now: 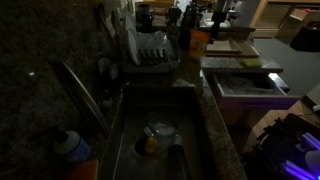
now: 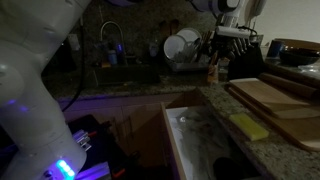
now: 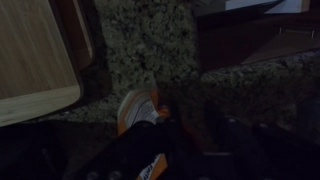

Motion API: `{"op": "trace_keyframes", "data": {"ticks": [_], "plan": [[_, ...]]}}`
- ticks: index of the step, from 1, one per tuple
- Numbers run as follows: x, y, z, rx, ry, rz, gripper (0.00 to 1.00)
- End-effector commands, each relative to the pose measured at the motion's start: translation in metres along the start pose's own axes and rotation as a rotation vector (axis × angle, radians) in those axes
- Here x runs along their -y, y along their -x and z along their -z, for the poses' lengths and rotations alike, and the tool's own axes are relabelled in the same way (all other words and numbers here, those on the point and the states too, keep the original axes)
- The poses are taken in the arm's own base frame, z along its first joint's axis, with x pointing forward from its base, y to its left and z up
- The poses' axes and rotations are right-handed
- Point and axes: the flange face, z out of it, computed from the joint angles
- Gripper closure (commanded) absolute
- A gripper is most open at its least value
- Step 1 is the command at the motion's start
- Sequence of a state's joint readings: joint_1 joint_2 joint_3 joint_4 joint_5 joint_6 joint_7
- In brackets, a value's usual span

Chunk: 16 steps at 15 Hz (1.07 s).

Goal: Put the yellow pack in the open drawer on the right

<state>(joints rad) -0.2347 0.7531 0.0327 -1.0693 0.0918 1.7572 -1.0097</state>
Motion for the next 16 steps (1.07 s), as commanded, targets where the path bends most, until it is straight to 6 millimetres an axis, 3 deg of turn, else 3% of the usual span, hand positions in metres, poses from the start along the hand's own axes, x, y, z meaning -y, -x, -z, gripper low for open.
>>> {"op": "trace_keyframes", "data": {"ticks": [1, 5, 10, 12, 16], "plan": [[-0.010, -0.004, 0.006, -0.061, 0.024, -0.009, 0.98], [-0.015, -0.007, 0.015, -0.106, 0.073, -0.068, 1.00], [0.008, 0.007, 0.040, 0.078, 0.089, -0.291, 0.99], [0.024, 0.024, 0.060, 0.172, 0.056, -0.361, 0.99], [0.058, 0.068, 0.123, 0.339, 0.024, -0.530, 0.99]]}}
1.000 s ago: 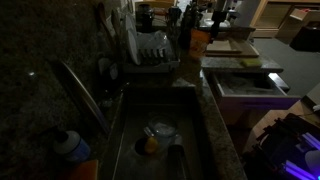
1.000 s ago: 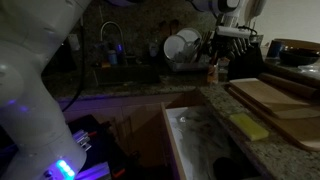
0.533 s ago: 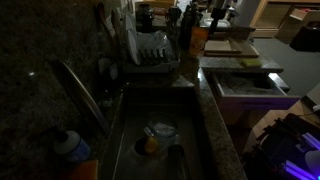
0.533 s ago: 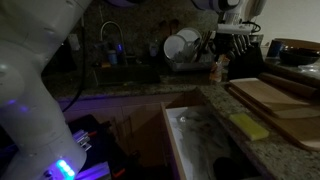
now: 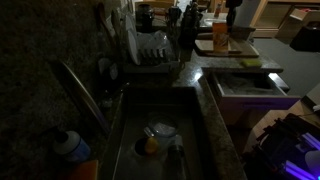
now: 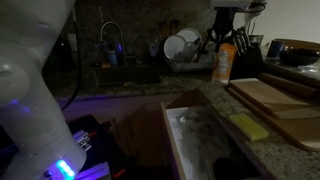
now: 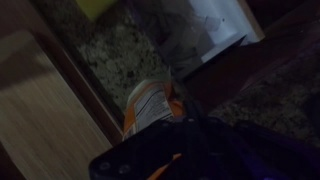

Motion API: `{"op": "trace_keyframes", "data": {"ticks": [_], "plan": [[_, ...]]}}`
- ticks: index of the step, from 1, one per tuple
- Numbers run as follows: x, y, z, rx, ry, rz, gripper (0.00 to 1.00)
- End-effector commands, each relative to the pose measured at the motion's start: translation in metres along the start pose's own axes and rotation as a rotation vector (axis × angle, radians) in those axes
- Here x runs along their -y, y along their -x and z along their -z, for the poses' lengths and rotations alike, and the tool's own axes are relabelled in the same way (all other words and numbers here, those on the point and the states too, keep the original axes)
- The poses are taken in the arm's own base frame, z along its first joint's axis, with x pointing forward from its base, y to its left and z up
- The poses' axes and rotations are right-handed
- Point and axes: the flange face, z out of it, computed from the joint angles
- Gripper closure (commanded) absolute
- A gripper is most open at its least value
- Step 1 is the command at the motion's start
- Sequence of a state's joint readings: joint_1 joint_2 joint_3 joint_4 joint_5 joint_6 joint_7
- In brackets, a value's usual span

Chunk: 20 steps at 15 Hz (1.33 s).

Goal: Put the yellow pack in the open drawer on the right

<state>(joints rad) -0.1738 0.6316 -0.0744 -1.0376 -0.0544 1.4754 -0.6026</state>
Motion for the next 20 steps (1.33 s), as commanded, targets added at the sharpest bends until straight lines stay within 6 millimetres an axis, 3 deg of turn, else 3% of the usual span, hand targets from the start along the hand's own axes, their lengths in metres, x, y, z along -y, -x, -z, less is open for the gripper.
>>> {"op": "trace_keyframes", "data": {"ticks": [1, 4, 7, 12, 16, 20], "plan": [[0.010, 0.064, 0.040, 0.152, -0.038, -0.135, 0.99], [0.011, 0.109, 0.050, 0.267, -0.153, -0.216, 0.99], [0.004, 0.139, 0.036, 0.387, -0.280, -0.151, 0.99], [-0.017, 0.173, 0.000, 0.574, -0.461, -0.051, 0.99], [-0.037, 0.174, -0.040, 0.654, -0.559, -0.014, 0.99], [-0.054, 0.154, -0.070, 0.643, -0.483, 0.148, 0.99]]}}
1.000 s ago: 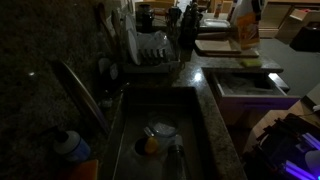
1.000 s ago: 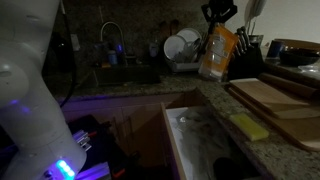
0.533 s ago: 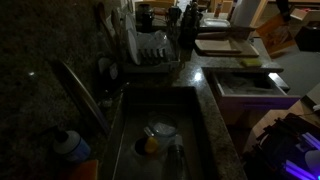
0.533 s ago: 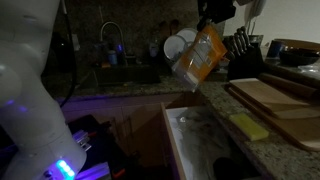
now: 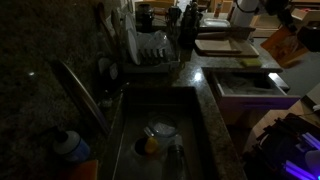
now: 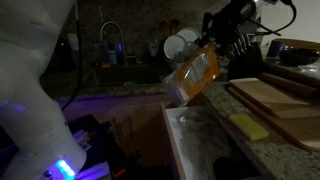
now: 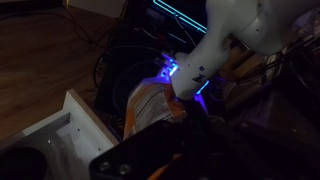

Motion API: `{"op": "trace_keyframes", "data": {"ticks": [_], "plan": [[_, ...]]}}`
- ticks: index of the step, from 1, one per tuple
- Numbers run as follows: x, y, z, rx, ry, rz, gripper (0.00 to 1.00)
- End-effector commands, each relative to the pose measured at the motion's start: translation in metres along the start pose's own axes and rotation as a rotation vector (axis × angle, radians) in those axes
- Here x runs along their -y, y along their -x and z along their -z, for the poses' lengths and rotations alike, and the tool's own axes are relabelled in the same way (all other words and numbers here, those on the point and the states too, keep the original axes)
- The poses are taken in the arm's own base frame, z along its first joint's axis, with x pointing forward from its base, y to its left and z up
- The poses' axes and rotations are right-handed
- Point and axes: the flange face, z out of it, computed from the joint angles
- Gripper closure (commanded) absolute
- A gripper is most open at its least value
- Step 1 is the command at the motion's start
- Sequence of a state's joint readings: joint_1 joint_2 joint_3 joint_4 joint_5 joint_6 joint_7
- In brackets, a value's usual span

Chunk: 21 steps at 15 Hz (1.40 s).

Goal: Put the yellow pack in the open drawer on the right

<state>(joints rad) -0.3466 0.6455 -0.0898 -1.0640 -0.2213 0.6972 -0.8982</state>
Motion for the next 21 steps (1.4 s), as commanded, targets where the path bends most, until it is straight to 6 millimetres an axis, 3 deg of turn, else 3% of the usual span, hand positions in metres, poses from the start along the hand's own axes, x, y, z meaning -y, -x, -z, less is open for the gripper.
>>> {"op": "trace_keyframes", "data": {"ticks": [1, 5, 10, 11, 12, 15, 21], "plan": [[-0.016, -0.021, 0.006, 0.013, 0.120, 0.117, 0.99], [-0.022, -0.042, 0.012, -0.012, 0.202, 0.245, 0.99], [-0.022, -0.051, 0.017, -0.037, 0.260, 0.381, 0.99], [-0.023, -0.050, 0.019, -0.043, 0.260, 0.395, 0.94], [-0.022, -0.051, 0.020, -0.055, 0.259, 0.400, 0.71], [-0.021, -0.052, 0.021, -0.065, 0.242, 0.412, 0.62], [-0.011, -0.050, 0.028, -0.118, 0.199, 0.386, 0.19]]}}
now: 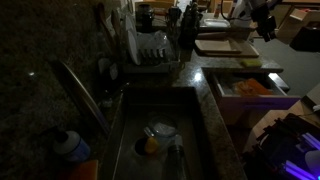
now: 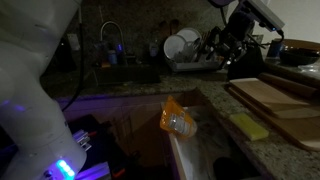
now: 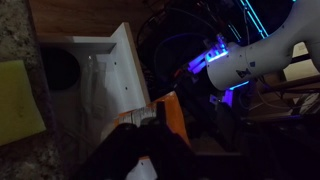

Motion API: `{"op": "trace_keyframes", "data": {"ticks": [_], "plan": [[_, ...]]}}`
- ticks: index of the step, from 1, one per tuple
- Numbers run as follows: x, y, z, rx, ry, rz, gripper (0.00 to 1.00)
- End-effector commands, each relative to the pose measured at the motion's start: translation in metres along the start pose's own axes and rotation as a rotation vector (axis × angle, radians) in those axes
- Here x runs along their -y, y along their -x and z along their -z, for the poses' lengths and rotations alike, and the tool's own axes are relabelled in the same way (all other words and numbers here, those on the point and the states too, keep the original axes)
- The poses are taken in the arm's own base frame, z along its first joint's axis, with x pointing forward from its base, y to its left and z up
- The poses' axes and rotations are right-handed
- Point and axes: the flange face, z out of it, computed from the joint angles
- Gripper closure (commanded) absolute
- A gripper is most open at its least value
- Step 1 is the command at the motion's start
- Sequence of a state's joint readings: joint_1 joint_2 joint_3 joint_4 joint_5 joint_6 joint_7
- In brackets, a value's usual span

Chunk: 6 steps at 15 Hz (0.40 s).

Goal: Put the yellow pack in the open drawer on the right

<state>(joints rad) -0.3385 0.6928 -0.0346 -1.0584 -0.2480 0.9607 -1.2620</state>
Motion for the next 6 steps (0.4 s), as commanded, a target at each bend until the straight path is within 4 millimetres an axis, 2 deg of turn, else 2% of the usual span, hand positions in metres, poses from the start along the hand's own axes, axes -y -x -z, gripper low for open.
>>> {"op": "trace_keyframes", "data": {"ticks": [1, 3, 5, 6], "plan": [[0.007, 0.003, 0.013, -0.077, -0.034, -0.079, 0.12], [0.021, 0.011, 0.033, -0.161, -0.013, -0.178, 0.01], [0.050, 0.024, 0.056, -0.259, -0.036, -0.218, 0.00], [0.032, 0.009, 0.037, -0.186, -0.022, -0.178, 0.03]]}}
